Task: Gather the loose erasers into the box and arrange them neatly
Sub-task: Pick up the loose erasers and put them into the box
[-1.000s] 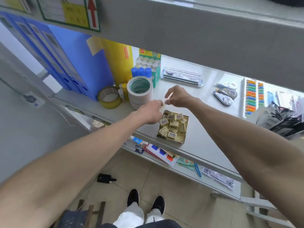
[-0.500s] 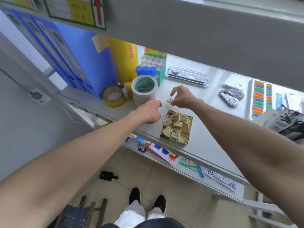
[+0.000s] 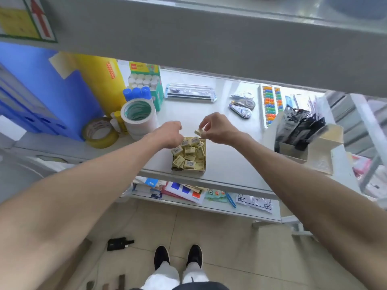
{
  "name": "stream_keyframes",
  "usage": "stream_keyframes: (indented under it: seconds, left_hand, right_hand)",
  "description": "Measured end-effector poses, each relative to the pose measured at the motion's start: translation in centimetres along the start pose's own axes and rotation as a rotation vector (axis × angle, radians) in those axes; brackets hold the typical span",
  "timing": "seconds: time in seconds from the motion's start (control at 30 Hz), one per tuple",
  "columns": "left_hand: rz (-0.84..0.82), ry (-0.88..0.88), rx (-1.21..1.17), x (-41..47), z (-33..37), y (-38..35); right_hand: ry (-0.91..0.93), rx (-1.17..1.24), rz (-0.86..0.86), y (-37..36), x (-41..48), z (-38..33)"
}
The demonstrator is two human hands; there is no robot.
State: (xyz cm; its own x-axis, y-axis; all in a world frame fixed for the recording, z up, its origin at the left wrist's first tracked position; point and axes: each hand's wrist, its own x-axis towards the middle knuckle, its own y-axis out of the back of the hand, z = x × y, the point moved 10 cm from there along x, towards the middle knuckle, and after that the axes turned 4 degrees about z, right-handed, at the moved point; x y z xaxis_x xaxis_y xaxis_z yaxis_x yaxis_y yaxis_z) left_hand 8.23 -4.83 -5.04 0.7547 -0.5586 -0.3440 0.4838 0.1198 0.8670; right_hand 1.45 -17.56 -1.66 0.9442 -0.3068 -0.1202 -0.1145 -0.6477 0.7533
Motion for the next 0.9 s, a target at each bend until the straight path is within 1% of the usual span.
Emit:
stream_keyframes:
  seconds: [0.1, 0.3, 0.53, 0.7, 0.9]
  left_hand:
    - [0.003, -0.018, 0.007, 0.1, 0.3, -0.4]
    - [0.021, -0.039, 0.016, -0.1, 0.4, -0.6]
    - [0.028, -0.057, 0.023, -0.8, 0.0, -0.5]
    - [0.051, -0.064, -0.013, -1.2, 0.1, -0.1]
    - [0.043, -0.062, -0.056, -1.9, -0.4, 0.0]
  right_hand:
    - [0.027, 0.014, 0.018, -0.1, -2.0, -0.3]
    - [0.016, 0.070, 0.026, -2.1, -3.8, 0.4]
    - [-0.002, 0.127, 0.093, -2.8, -3.5, 0.7]
    - [0.001, 0.108, 0.055, -3.1, -3.0, 0.8]
    - [-0.025, 0.140, 0.083, -2.7, -3.0, 1.1]
